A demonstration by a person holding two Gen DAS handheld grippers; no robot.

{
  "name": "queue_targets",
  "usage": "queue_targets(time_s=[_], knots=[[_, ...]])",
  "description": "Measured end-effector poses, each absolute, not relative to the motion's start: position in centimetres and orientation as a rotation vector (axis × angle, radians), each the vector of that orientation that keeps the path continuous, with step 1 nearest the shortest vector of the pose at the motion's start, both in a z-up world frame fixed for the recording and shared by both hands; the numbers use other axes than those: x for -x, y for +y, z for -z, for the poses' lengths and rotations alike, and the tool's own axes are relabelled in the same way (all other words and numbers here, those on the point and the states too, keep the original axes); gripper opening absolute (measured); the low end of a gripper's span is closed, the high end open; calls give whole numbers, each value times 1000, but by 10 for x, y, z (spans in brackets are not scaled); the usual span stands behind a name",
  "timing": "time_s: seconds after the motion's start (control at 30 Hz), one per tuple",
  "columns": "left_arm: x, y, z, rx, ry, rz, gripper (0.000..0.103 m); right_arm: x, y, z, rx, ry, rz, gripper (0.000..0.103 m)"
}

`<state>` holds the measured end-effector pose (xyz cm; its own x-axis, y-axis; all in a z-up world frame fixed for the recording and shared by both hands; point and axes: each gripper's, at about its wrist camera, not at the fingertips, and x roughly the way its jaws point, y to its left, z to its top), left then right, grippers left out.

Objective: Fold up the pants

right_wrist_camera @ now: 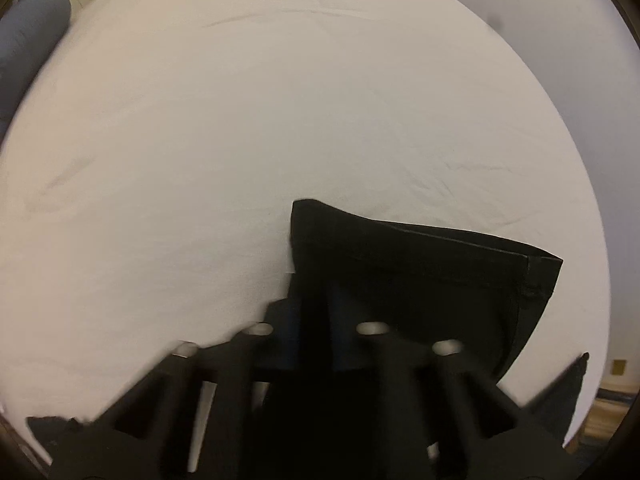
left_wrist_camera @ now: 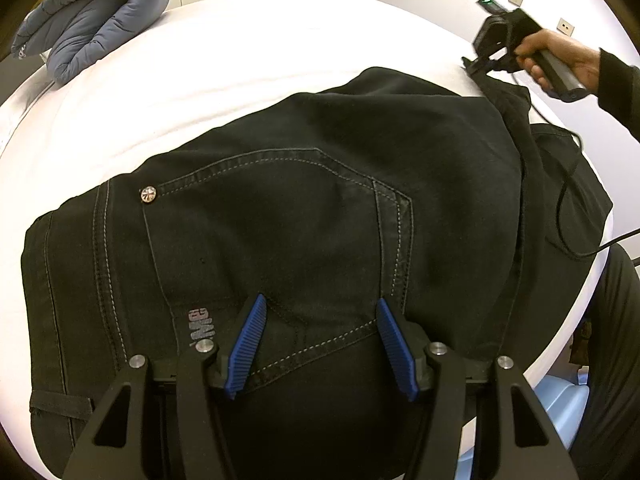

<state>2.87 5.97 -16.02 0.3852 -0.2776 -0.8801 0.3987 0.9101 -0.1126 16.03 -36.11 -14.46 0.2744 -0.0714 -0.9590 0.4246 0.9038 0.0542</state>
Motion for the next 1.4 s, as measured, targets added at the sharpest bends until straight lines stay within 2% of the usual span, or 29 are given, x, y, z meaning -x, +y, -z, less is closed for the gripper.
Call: queue_targets(time_s=[0.17, 0.33, 0.43, 0.5, 0.63, 0.73, 0.87, 1.03, 1.1, 1.3, 1.4], knots=[[-28, 61, 160, -123, 1095, 430, 61, -109, -399, 83, -450, 997, 274, 1], [-30, 60, 158, -134, 1108, 432, 61, 1, -463, 29, -663, 726, 267, 1], [-33, 59, 157, -130, 1119, 433, 61, 83, -485, 21, -781, 592, 265, 1], [-36, 58, 157, -127, 1129, 429, 61, 141, -492, 42, -898, 555, 305, 1], [-40, 54, 156, -135, 1139, 416, 62, 192, -474, 99, -1065, 605, 357, 1], [-43, 51, 156, -143, 1151, 411, 62, 197, -470, 123, -1108, 620, 356, 1], [-46, 50, 155, -144, 1166, 408, 62, 175, -473, 108, -1129, 568, 323, 1], [-49, 45, 151, -152, 1183, 417, 63, 193, -462, 81, -1124, 502, 270, 1], [-51, 44, 150, -159, 1191, 427, 63, 226, -494, 108, -1157, 534, 310, 1], [-54, 46, 147, -209, 1216, 455, 63, 241, -518, 204, -1361, 681, 438, 0], [-52, 46, 145, -250, 1224, 471, 63, 232, -518, 198, -1326, 690, 438, 0]])
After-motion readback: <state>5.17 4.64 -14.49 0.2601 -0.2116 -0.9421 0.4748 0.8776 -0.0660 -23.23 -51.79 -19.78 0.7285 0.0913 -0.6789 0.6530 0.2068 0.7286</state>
